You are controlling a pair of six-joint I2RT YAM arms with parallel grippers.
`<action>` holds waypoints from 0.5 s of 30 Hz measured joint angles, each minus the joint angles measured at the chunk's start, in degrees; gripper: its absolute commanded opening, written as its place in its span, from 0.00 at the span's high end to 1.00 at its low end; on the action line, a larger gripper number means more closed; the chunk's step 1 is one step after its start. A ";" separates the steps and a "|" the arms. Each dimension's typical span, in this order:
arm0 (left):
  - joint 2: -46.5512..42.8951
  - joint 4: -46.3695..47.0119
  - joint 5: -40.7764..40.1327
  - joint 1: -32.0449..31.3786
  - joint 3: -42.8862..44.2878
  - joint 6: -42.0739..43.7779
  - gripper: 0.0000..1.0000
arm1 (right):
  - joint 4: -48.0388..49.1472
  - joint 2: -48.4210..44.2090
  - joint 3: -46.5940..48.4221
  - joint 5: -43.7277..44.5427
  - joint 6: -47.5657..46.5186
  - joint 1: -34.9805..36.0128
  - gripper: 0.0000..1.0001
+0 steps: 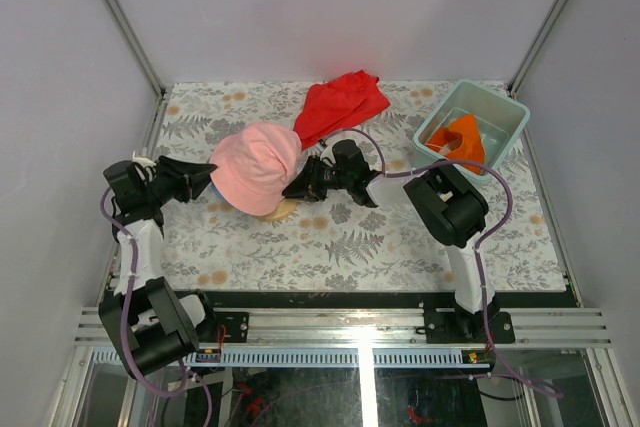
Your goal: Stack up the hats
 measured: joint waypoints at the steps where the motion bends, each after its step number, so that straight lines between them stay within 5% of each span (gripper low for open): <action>1: 0.09 0.22 -0.28 -0.11 -0.20 -0.09 0.76 | 0.00 0.00 0.00 0.00 0.00 0.00 0.72; 9: 0.74 4.22 -2.69 -0.72 -2.16 -2.56 0.99 | -0.07 0.00 0.00 0.00 -0.02 0.00 0.71; 15: 3.41 9.25 -3.89 -0.83 -3.34 -4.15 1.00 | -0.63 -0.76 -1.49 0.22 -0.74 -0.04 0.61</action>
